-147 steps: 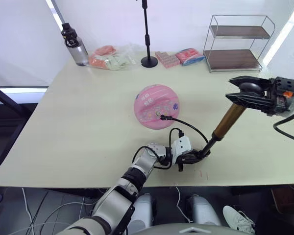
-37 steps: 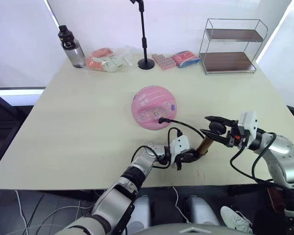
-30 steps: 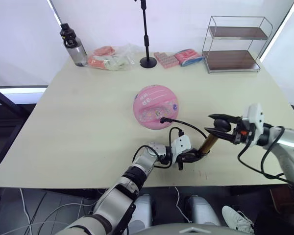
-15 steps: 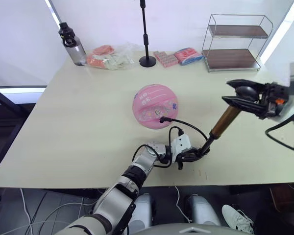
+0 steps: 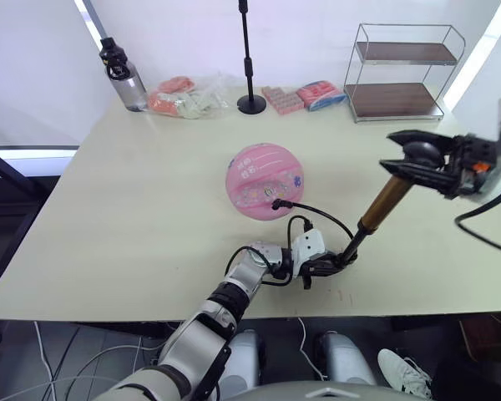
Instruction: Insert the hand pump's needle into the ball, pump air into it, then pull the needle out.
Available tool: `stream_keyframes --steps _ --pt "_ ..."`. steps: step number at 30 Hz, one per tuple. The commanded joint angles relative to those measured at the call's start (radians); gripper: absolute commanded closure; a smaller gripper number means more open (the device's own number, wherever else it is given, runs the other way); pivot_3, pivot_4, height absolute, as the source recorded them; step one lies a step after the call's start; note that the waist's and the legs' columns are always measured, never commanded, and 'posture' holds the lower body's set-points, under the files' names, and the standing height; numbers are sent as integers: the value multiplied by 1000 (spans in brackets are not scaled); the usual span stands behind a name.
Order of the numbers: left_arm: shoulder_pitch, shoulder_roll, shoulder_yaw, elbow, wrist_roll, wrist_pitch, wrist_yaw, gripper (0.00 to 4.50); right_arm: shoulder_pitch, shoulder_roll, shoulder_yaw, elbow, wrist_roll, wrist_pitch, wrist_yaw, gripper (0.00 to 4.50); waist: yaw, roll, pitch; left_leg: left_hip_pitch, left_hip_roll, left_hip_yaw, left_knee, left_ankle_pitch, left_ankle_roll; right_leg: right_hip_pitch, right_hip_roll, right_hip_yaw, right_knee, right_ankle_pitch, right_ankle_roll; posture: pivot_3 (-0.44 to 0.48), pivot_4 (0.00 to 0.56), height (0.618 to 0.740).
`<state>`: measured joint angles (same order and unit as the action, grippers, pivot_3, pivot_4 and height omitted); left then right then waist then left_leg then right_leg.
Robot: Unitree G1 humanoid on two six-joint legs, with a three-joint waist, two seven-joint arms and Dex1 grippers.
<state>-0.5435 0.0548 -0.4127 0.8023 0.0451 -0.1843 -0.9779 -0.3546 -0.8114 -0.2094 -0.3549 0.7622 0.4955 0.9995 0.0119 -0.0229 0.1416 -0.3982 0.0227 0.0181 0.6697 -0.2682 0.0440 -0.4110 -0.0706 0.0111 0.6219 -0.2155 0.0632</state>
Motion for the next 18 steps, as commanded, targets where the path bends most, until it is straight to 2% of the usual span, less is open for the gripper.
stream_keyframes --steps 1,10,18 --pt "48 41 -18 103 61 63 25 3567 59 33 76 36 -95 -62 17 2739 0 -1 -1 0 0 0 0 0 0 0 0 0 0 0 0 0 150 740" --pt "62 41 -19 94 63 65 28 3567 158 181 216 232 -303 -334 48 2739 -1 -7 -9 2 1 0 0 0 0 1 1 0 0 1 -2 0 150 740" --pt "70 47 -18 84 62 66 32 3567 188 242 275 386 -404 -501 68 2739 -10 -7 -16 5 1 0 0 0 0 3 1 0 0 1 -1 0 150 740"
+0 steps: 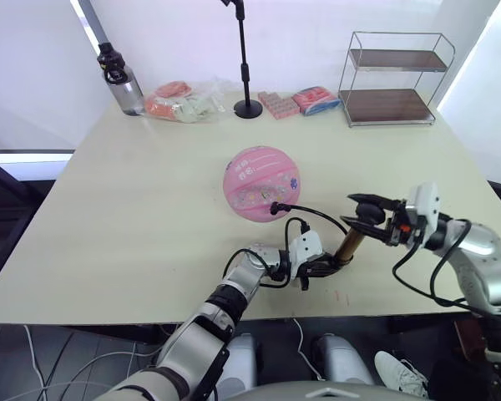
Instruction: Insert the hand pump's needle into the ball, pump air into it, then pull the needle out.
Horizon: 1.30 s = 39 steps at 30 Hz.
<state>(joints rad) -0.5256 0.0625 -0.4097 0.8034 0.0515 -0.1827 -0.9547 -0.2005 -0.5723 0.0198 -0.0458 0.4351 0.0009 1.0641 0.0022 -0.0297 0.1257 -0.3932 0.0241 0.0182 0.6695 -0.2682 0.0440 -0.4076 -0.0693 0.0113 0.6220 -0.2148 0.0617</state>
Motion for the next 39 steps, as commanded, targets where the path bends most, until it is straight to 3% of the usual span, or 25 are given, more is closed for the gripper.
stream_keyframes --steps 1,7,20,31,39 --pt "53 40 -21 82 56 65 9 3567 34 4 46 75 -74 -8 4 2739 -1 0 0 1 0 -1 0 0 0 1 0 -1 0 0 0 0 150 740" --pt "56 44 -20 79 55 66 8 3567 18 -23 9 -4 -21 29 9 2739 -6 1 -1 3 1 -1 -1 0 0 3 -1 -1 0 -1 1 0 150 740" --pt "47 44 -23 90 57 65 -1 3567 -123 -210 -209 -273 290 369 -17 2739 6 5 9 -6 -1 -1 -1 0 0 -4 -1 -1 0 1 -2 0 150 740" --pt "37 35 -26 106 60 61 -4 3567 -359 -352 -344 -265 483 594 -51 2739 9 7 17 -6 -1 0 -1 0 0 -4 -2 0 0 1 -2 0 150 740" --pt "40 40 -23 106 60 60 -3 3567 -431 -360 -356 -263 513 672 -63 2739 11 10 25 -12 -2 0 0 0 0 -9 -3 0 0 1 -2 0 150 740"
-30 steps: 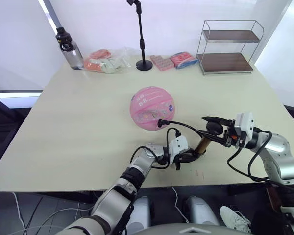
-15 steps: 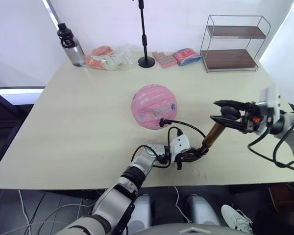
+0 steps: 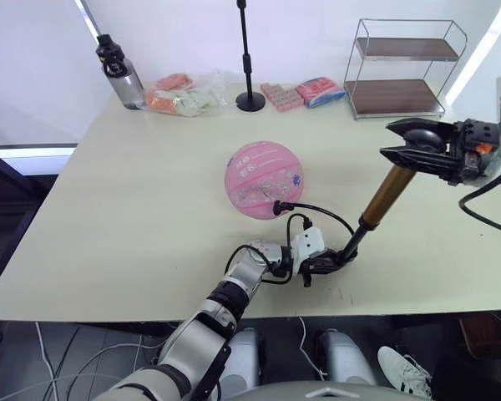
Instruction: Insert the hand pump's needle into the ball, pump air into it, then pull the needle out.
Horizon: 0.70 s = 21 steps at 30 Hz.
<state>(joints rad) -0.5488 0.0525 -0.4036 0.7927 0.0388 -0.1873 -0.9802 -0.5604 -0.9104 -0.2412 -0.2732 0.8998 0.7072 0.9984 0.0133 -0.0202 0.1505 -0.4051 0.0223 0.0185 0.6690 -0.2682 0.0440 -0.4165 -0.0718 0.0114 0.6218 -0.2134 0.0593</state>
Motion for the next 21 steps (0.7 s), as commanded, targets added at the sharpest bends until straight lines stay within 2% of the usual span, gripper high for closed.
stream_keyframes --steps 1,5,9,12,21 --pt "65 51 -29 116 72 64 23 3567 -59 -19 -89 -39 35 -39 9 2739 0 0 0 -1 0 0 0 0 0 -1 0 0 0 0 0 0 150 740" --pt "65 49 -29 116 71 66 26 3567 61 22 -15 -59 -71 -111 40 2739 0 -1 -1 -2 0 -1 0 0 0 -1 0 -1 -1 0 0 0 150 740" --pt "64 49 -28 116 73 66 28 3567 183 80 60 -70 -170 -212 58 2739 -4 -1 -2 5 1 -1 0 0 0 5 1 -1 -1 -1 1 0 150 740" --pt "66 51 -27 115 72 66 31 3567 232 126 95 -51 -226 -273 49 2739 -8 -3 -5 6 1 0 0 0 0 5 2 -1 -1 -2 4 0 150 740" --pt "74 59 -27 97 69 76 32 3567 370 300 266 119 -453 -535 45 2739 -23 -11 -17 9 2 -1 -1 0 0 6 3 0 -1 -1 1 0 150 740"
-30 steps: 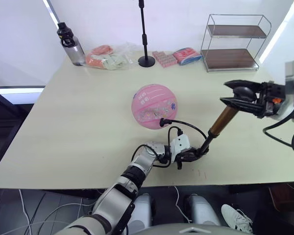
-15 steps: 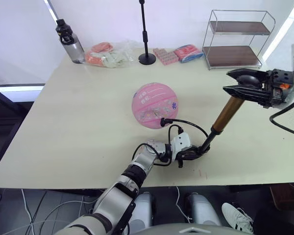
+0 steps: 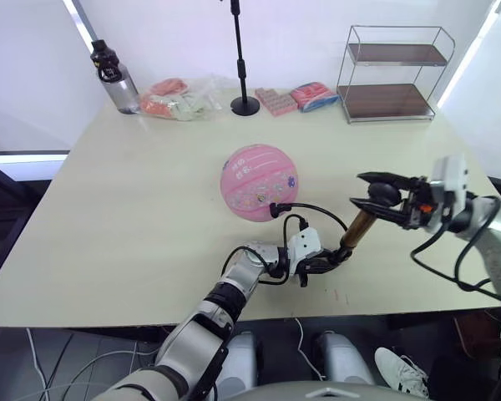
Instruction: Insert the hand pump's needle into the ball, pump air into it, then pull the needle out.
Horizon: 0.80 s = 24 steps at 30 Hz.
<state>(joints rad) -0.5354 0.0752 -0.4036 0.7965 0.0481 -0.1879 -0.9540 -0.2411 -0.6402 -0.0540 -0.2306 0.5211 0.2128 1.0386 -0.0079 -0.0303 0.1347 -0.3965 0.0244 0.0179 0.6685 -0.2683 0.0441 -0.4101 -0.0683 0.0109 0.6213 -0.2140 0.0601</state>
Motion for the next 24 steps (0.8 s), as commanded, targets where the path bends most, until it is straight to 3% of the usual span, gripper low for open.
stream_keyframes --steps 1,12,18,21,22,24 --pt "60 37 -26 90 60 78 7 3567 61 46 84 102 -92 -66 1 2739 -3 -2 -2 1 0 0 0 0 0 0 0 0 0 0 0 0 150 740" --pt "65 37 -25 76 59 88 8 3567 89 92 114 204 -174 -212 -8 2739 -7 -2 -8 5 1 0 0 0 0 3 0 0 0 0 0 0 150 740" --pt "61 34 -25 83 60 87 9 3567 41 31 42 103 -91 -132 -2 2739 -5 0 -7 5 1 0 -1 0 0 3 -1 0 0 0 -1 0 150 740" --pt "65 36 -26 83 61 85 4 3567 -30 -43 -27 12 40 -15 29 2739 -4 0 -7 4 1 0 -1 0 0 3 -2 0 0 0 -1 0 150 740" --pt "65 36 -27 84 61 85 3 3567 -50 -59 -43 -5 71 13 33 2739 -3 7 -1 4 1 0 -1 0 0 3 -2 0 0 0 -1 0 150 740" --pt "65 37 -27 83 61 86 1 3567 -80 -85 -68 -29 121 72 30 2739 -1 8 0 -3 -2 1 0 0 0 -1 -3 1 0 1 -1 0 150 740"
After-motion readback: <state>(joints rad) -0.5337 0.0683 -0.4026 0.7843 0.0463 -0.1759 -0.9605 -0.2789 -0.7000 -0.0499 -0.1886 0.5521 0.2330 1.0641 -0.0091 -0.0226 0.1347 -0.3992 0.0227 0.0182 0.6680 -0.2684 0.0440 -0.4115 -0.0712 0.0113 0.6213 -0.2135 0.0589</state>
